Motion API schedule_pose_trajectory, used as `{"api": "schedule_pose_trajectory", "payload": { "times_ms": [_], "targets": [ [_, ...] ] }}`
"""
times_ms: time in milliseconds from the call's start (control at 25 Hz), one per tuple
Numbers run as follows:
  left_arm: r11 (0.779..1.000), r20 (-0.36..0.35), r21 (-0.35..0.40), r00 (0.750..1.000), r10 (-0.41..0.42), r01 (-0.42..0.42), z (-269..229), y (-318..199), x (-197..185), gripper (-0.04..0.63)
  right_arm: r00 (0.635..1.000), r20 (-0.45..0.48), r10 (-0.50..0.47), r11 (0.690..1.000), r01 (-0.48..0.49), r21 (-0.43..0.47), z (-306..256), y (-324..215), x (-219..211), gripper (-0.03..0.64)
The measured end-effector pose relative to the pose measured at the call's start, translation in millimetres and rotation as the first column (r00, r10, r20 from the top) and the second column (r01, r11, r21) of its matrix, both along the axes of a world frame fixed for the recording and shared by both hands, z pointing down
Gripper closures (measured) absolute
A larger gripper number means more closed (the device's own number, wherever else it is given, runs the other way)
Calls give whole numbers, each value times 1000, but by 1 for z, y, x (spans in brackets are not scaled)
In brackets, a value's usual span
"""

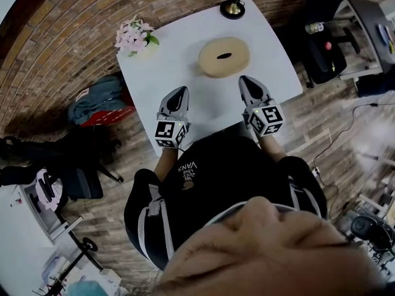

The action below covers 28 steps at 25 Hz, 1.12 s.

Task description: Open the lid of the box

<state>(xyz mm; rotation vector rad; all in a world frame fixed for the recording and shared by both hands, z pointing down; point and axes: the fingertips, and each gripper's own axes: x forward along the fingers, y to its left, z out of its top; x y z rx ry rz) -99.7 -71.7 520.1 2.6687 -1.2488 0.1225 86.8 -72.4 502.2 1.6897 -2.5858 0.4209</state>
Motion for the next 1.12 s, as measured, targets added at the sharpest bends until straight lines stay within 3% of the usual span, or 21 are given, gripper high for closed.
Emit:
{"api": "schedule_pose_trajectory", "payload": {
  "times_ms": [520,880,1120],
  "targets": [
    [993,19,-2,993,-116,116,27,-18,5,586,992,-23,-128,992,127,-27,15,-31,2,614],
    [987,51,-13,986,-159,160,53,-32,19,586,974,-38,-224,974,222,-54,27,-46,1,614],
    [990,79,-7,987,-141,142,69,-48,27,586,968,-49,-246,967,242,-80,37,-49,3,614]
  ]
}}
